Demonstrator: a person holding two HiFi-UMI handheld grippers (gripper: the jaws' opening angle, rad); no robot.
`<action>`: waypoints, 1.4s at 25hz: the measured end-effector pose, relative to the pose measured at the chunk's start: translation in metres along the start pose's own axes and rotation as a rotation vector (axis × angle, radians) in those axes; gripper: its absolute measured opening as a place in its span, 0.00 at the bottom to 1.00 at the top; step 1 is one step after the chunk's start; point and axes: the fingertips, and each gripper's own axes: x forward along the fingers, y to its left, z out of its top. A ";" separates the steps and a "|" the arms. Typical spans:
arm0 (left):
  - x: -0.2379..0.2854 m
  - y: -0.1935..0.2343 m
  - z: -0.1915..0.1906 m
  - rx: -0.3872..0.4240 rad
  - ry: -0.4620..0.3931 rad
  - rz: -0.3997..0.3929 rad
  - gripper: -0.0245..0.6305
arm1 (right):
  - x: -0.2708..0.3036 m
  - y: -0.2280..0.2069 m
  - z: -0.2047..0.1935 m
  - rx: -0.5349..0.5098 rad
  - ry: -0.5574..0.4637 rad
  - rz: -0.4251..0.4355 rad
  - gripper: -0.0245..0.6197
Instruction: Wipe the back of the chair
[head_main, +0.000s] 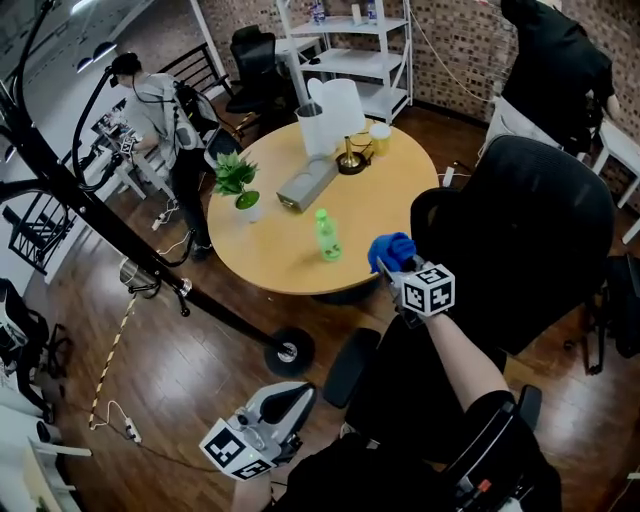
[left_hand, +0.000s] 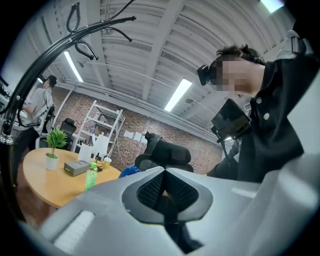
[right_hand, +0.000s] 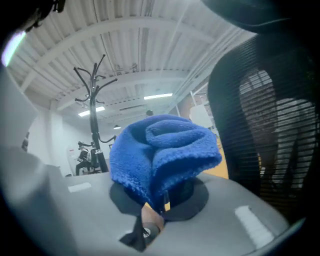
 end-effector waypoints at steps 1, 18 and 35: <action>0.000 0.000 0.001 0.005 -0.001 0.003 0.04 | 0.002 0.007 0.002 0.007 -0.014 0.031 0.12; 0.068 -0.043 -0.013 0.014 0.076 -0.231 0.04 | -0.181 -0.139 -0.052 0.183 -0.062 -0.445 0.12; 0.139 -0.108 -0.032 -0.022 0.126 -0.472 0.04 | -0.394 -0.218 -0.101 0.303 -0.095 -0.802 0.12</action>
